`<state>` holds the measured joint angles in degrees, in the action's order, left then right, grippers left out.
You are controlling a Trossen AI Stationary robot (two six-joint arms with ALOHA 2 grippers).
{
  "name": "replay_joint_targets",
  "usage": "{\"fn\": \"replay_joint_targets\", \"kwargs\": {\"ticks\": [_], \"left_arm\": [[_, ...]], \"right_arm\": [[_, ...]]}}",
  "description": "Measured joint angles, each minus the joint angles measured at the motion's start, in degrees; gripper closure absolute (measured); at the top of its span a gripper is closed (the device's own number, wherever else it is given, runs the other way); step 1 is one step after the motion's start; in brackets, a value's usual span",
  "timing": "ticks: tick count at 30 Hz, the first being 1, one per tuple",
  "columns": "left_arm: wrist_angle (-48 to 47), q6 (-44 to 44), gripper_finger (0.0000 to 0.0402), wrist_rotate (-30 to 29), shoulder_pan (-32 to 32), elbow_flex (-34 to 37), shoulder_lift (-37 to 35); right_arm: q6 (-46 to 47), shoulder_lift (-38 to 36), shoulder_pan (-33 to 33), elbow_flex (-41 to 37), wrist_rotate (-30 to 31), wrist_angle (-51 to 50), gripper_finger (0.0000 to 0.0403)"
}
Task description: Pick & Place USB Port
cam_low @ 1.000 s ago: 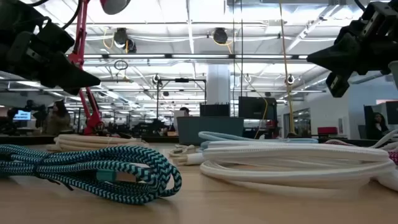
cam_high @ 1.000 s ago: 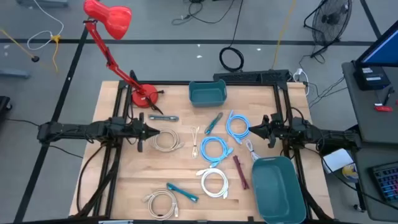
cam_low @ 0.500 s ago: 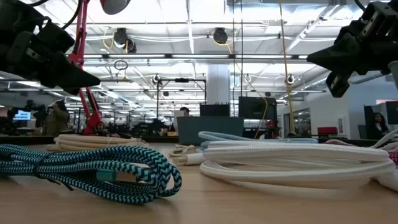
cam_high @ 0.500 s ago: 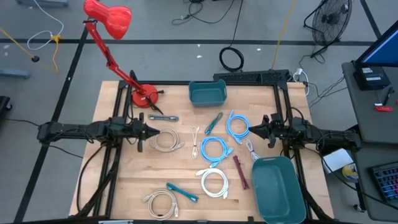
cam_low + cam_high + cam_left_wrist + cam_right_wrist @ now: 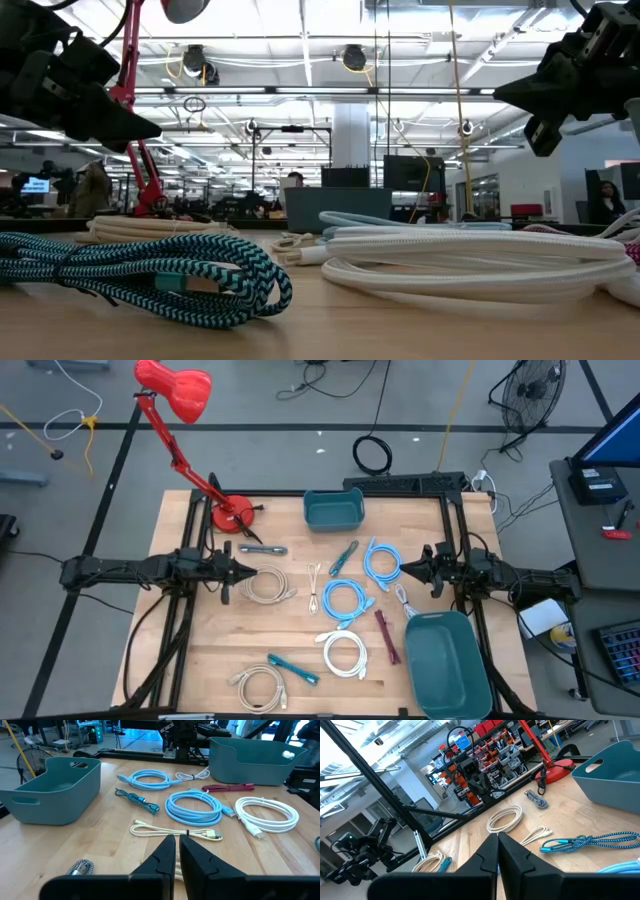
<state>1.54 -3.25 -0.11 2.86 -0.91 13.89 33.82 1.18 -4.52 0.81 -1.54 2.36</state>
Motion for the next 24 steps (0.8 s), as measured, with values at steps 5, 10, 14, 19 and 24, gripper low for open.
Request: {"fn": "replay_joint_targets", "kwargs": {"ticks": [5, 10, 14, 19, 24], "left_arm": [[0.0, 0.0, 0.0376, 0.0, 0.0, 0.0, 0.0], [0.0, 0.0, 0.0376, 0.0, 0.0, 0.0, 0.0], [0.0, 0.0, 0.0376, 0.0, 0.0, 0.0, 0.0], [0.0, 0.0, 0.0376, 0.0, 0.0, 0.0, 0.0], [0.0, 0.0, 0.0376, 0.0, 0.0, 0.0, 0.0]], "right_arm": [[0.0, 0.0, 0.0, 0.0, 0.0, 0.0, 0.0403], [0.0, 0.0, 0.0, 0.0, 0.0, 0.0, 0.0403], [0.9, 0.0, 0.0, 0.0, 0.1, 0.4, 0.0403], [29.4, 0.0, 0.0, 0.0, 3.4, 12.5, 0.0403], [47.7, 0.1, 0.0, 0.0, 14.2, 20.7, 0.0403]]}}
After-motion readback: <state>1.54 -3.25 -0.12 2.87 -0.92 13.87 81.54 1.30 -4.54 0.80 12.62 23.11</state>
